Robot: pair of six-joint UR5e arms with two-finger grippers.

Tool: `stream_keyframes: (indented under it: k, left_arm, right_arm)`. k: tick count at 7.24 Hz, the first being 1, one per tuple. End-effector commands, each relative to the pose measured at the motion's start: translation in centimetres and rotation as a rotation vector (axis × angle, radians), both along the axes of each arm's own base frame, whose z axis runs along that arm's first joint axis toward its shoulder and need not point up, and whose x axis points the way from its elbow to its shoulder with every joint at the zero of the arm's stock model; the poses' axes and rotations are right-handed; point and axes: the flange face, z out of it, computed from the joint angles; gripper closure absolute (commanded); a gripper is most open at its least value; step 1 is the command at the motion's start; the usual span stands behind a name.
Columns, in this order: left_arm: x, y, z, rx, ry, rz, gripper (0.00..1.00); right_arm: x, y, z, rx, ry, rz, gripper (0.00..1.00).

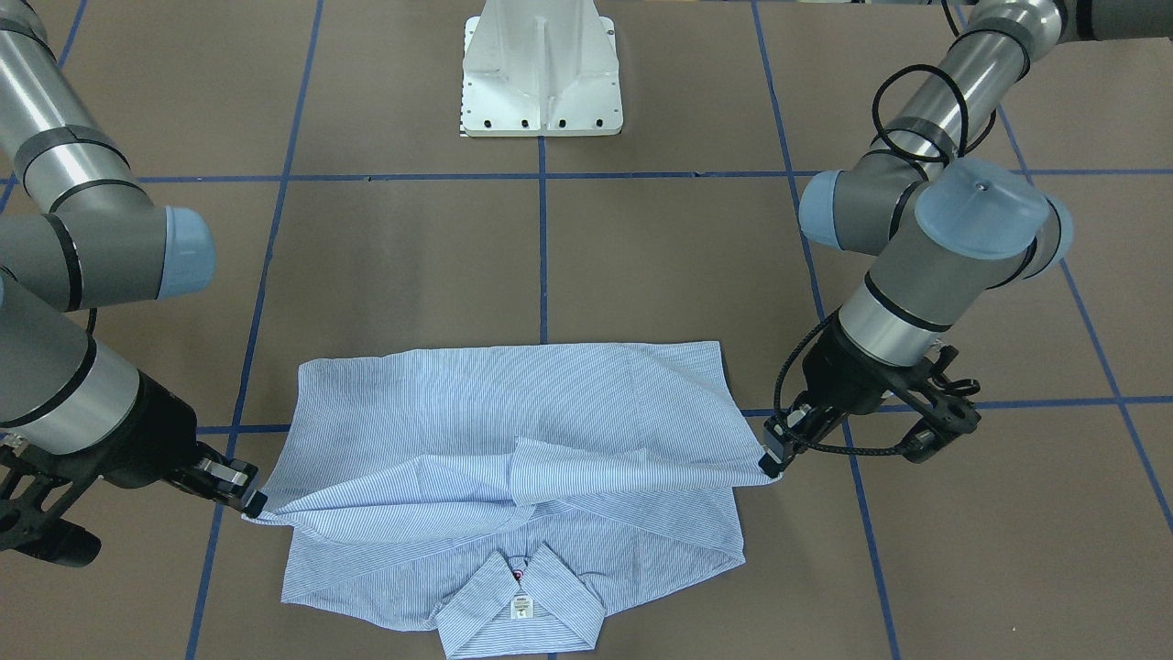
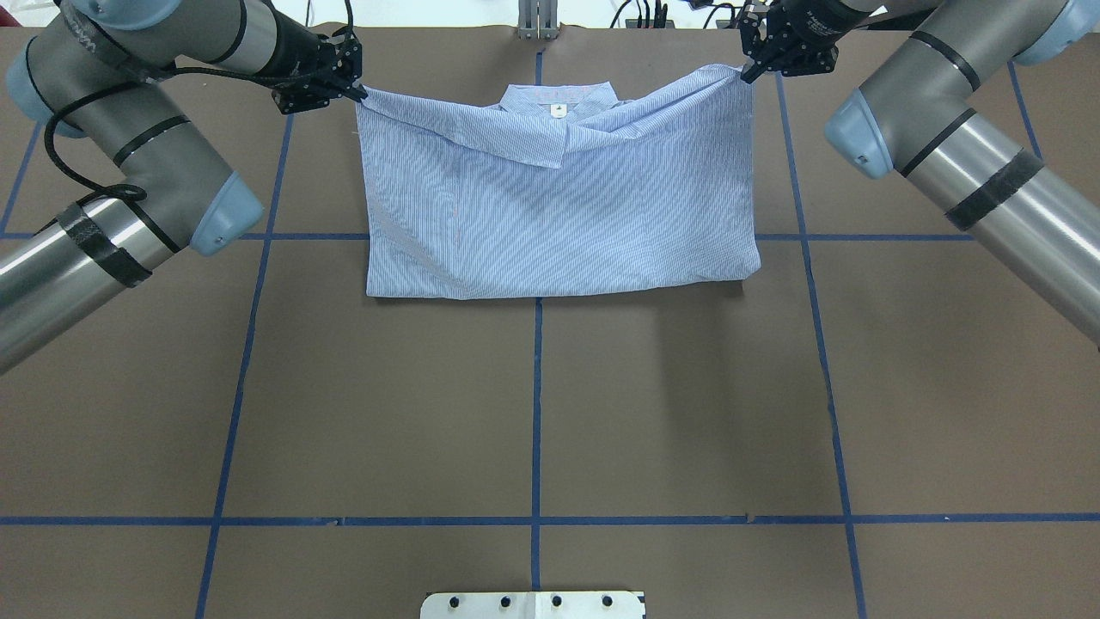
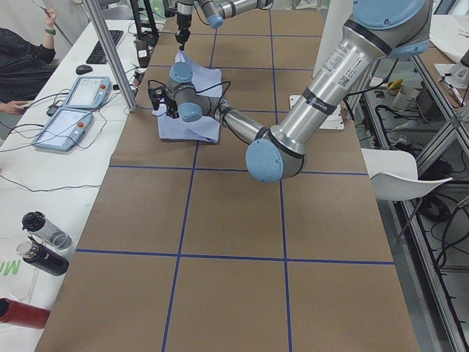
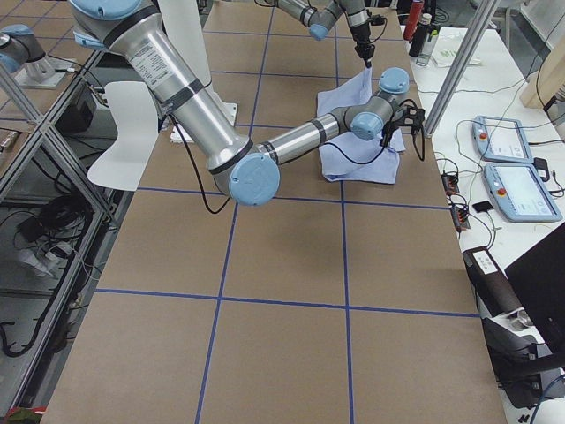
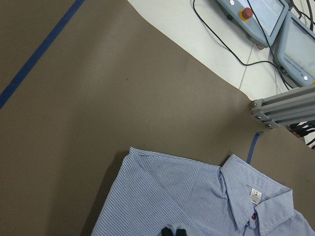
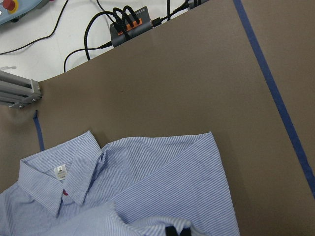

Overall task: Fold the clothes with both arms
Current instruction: 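Lay the hem down along the collar edge with both grippers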

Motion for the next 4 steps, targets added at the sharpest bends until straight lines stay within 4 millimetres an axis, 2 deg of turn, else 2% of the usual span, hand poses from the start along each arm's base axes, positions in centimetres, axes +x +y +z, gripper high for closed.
stream_keyframes:
  k: [1, 2, 4]
  left_arm:
    - [1.4, -1.7, 1.9, -0.003, -0.005, -0.001, 1.00]
    - [2.2, -2.6, 2.4, -0.009, -0.011, 0.000, 1.00]
    - [3.0, -3.2, 4.2, -0.011, -0.015, 0.003, 1.00]
  right_arm:
    - [-0.5, -0.7, 1.6, -0.006, 0.006, -0.001, 1.00]
    - [-0.7, -0.9, 2.4, -0.012, 0.012, -0.002, 1.00]
    - [-1.3, -1.1, 3.6, -0.031, 0.024, -0.007, 1.00]
